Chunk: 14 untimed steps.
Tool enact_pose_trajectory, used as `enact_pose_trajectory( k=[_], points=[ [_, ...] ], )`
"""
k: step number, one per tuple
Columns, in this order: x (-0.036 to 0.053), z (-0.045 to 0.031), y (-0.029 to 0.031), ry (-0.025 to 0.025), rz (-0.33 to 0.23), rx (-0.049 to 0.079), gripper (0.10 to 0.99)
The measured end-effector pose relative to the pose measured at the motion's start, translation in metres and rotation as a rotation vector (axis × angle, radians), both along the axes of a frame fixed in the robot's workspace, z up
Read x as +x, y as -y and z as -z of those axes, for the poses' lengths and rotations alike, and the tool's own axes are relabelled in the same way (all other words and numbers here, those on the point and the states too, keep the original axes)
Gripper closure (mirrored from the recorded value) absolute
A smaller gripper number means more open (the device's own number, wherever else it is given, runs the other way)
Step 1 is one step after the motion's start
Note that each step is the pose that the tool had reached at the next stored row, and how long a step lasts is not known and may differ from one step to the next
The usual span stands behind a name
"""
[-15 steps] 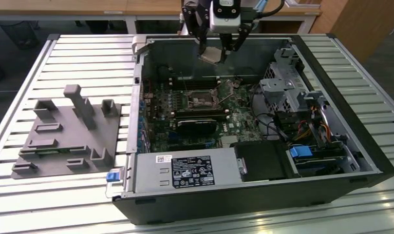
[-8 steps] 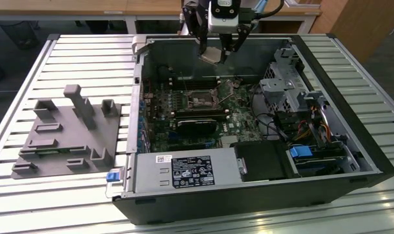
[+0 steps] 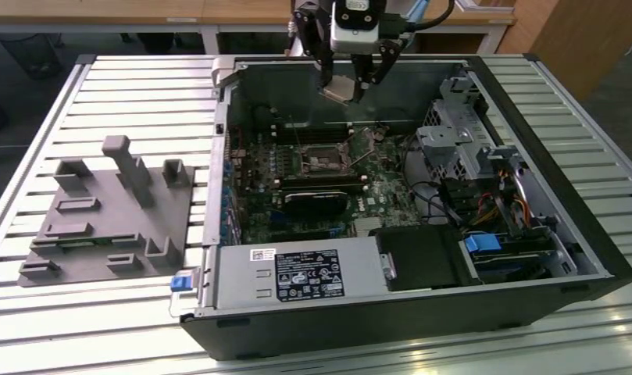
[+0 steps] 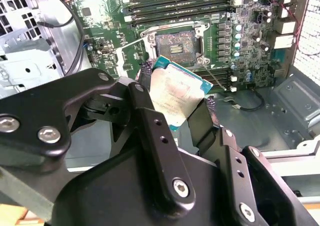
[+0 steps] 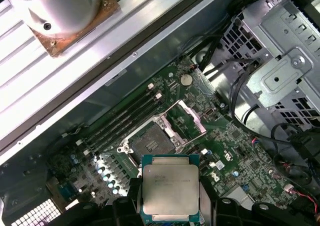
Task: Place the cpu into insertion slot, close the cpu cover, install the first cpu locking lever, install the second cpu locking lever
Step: 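Place the cpu into insertion slot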
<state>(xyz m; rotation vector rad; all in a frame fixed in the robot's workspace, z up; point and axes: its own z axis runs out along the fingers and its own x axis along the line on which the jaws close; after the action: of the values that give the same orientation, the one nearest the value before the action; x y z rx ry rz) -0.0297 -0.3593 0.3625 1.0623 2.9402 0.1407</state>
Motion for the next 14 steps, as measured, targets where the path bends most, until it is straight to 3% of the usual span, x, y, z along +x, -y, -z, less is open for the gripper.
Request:
enact_pose_trajectory(
  k=[14],
  points=[
    [0.0, 0.001, 0.0, 0.0, 0.073, 0.0, 0.545]
  ],
)
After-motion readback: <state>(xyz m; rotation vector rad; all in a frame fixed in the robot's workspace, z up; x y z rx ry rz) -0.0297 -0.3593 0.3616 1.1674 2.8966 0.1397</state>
